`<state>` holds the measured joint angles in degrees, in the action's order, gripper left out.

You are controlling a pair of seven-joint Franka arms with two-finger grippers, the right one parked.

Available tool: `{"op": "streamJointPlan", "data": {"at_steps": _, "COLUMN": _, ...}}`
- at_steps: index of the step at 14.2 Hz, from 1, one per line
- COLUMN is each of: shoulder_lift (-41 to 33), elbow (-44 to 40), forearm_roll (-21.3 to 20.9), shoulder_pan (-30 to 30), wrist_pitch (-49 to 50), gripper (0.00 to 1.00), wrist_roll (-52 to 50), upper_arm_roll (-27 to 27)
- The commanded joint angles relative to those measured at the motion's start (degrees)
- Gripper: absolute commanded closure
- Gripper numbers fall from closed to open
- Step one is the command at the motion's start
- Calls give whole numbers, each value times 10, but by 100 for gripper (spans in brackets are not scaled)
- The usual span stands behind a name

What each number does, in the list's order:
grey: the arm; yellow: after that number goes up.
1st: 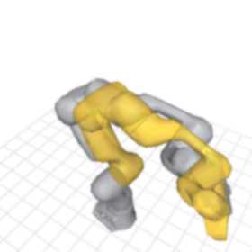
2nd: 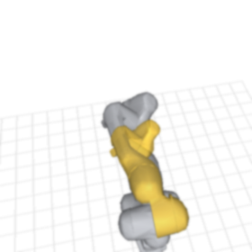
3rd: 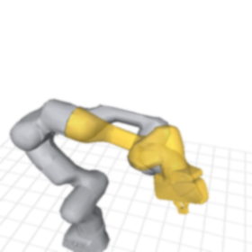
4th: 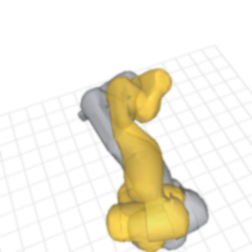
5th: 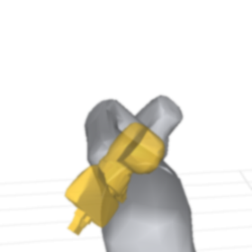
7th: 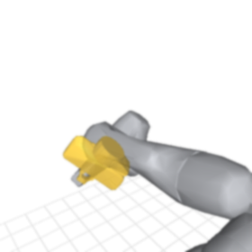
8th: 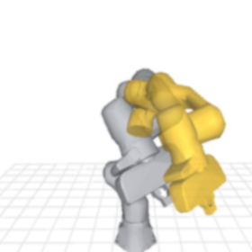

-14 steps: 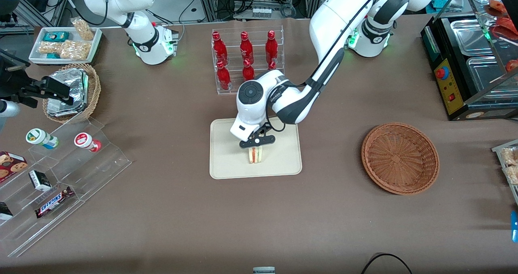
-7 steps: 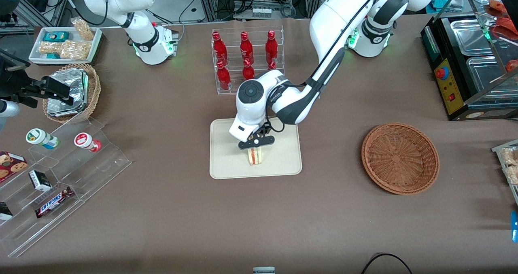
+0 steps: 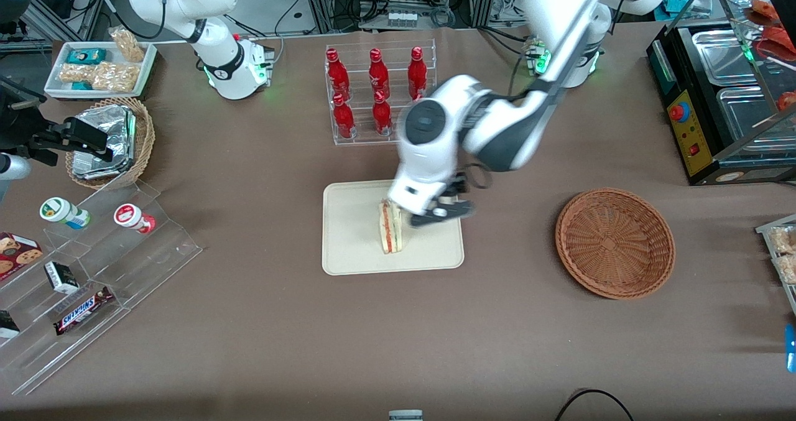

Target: Place sandwich from basket to tray

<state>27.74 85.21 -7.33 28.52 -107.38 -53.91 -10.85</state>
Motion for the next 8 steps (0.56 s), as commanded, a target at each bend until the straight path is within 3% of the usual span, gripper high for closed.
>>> {"op": "streamJointPlan", "data": {"at_steps": 1, "shoulder_lift": -90, "elbow": 115, "forearm_roll": 18, "shoulder_pan": -75, "wrist_pitch": 4, "gripper": 0, "wrist_roll": 106, "upper_arm_roll": -3}}
{"op": "streamJointPlan", "data": {"at_steps": 5, "shoulder_lift": -168, "elbow": 131, "forearm_roll": 65, "shoulder_pan": -186, "wrist_pitch": 136, "gripper": 0, "wrist_roll": 321, "upper_arm_roll": -4}}
{"op": "streamJointPlan", "data": {"at_steps": 8, "shoulder_lift": -222, "elbow": 130, "forearm_roll": 68, "shoulder_pan": -252, "wrist_pitch": 199, "gripper": 0, "wrist_roll": 427, "upper_arm_roll": -3}}
